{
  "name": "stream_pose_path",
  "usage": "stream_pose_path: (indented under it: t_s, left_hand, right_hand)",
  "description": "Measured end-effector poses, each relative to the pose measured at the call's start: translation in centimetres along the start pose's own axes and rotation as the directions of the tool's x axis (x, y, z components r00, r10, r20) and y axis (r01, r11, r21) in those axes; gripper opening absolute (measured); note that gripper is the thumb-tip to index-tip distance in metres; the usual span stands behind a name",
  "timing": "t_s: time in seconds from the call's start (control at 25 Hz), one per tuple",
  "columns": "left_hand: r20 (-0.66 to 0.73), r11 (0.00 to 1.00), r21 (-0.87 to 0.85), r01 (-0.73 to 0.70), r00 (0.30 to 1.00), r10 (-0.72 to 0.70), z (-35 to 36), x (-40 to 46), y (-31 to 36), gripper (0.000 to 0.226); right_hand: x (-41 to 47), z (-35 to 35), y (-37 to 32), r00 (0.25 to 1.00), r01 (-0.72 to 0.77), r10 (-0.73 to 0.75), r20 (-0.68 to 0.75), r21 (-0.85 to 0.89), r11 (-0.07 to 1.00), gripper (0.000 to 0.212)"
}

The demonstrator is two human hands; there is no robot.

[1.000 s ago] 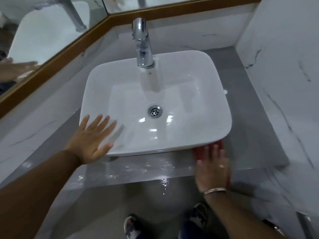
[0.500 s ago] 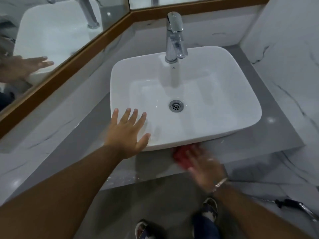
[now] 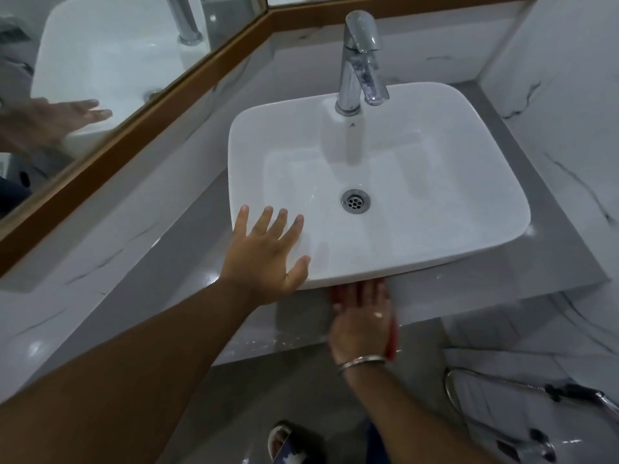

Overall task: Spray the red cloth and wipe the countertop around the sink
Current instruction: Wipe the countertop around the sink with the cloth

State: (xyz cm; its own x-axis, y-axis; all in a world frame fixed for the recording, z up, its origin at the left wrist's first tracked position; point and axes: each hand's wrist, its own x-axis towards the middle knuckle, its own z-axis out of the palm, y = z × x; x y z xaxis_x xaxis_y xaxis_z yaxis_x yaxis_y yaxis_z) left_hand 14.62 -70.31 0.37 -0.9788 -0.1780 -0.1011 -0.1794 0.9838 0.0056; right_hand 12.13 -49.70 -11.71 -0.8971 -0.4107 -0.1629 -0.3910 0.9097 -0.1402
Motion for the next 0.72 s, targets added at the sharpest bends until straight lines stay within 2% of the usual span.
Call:
stream_pose_path:
  t_s: [0.04,0.08,0.12,0.16,0.24,0.28,0.32,0.4,0.48,0.52,0.6,0.64,0.68,0.72]
  left_hand:
    - [0.000,1.000,0.001,0.001,1.000,-0.001,0.0,0.0,0.0,0.072]
    - [0.003,1.000,0.004,0.003,1.000,-0.003,0.0,0.0,0.0,0.072]
    - [0.009,1.000,0.010,0.005,1.000,-0.005,0.0,0.0,0.0,0.072]
    - [0.017,1.000,0.019,0.008,1.000,-0.008,-0.1,0.1,0.0,0.073]
    - [0.036,1.000,0.019,0.015,0.999,-0.016,-0.1,0.0,0.0,0.074]
    - [0.043,1.000,0.023,0.022,0.999,-0.023,-0.2,0.1,0.1,0.075]
    - [0.049,0.999,0.027,0.026,0.998,-0.028,-0.2,0.2,0.1,0.077]
    - [0.060,0.999,0.037,0.032,0.998,-0.034,-0.1,0.3,-0.1,0.078]
    - [0.061,0.999,0.042,0.034,0.997,-0.037,0.1,0.3,-0.1,0.079]
    - [0.062,0.998,0.048,0.034,0.997,-0.037,0.1,0.3,0.0,0.078]
    - [0.073,0.998,0.052,0.036,0.997,-0.039,0.1,0.2,0.0,0.078]
    - [0.073,0.998,0.047,0.037,0.996,-0.041,0.1,0.1,0.0,0.078]
    - [0.076,0.998,0.047,0.041,0.996,-0.044,0.0,0.1,0.0,0.078]
    - [0.081,0.998,0.048,0.041,0.996,-0.045,0.0,0.1,0.0,0.078]
  right_hand:
    - [-1.1,0.5,-1.9,0.988,0.150,-0.151,0.043,0.024,0.988,0.066]
    - [-1.9,0.7,-2.7,0.941,0.324,-0.324,0.098,0.021,0.946,0.064]
    - [-2.3,0.8,-2.3,0.862,0.495,-0.491,0.128,-0.003,0.869,0.061]
    - [-2.3,0.4,-0.7,0.751,0.650,-0.639,0.164,-0.015,0.760,0.059]
    - [-1.2,-0.6,5.4,0.561,0.824,-0.785,0.264,-0.089,0.559,0.059]
    - [0.1,-1.2,9.5,0.530,0.847,-0.801,0.277,-0.141,0.512,0.061]
    - [1.8,-2.3,13.7,0.566,0.825,-0.773,0.286,-0.180,0.536,0.063]
    - [6.2,-4.8,22.0,0.733,0.680,-0.652,0.193,-0.217,0.700,0.067]
    - [9.5,-7.5,26.3,0.920,0.389,-0.376,0.111,-0.136,0.911,0.064]
    - [10.5,-8.0,26.3,0.976,0.212,-0.205,0.072,-0.105,0.972,0.062]
    - [10.3,-7.4,22.6,0.997,-0.078,0.077,-0.016,-0.056,0.995,0.059]
    - [9.2,-6.5,20.1,0.988,-0.149,0.148,-0.044,-0.018,0.989,0.062]
    - [7.9,-5.7,17.7,0.985,-0.165,0.166,-0.036,0.021,0.986,0.067]
    - [6.5,-5.0,16.1,0.992,-0.123,0.123,-0.010,0.029,0.992,0.073]
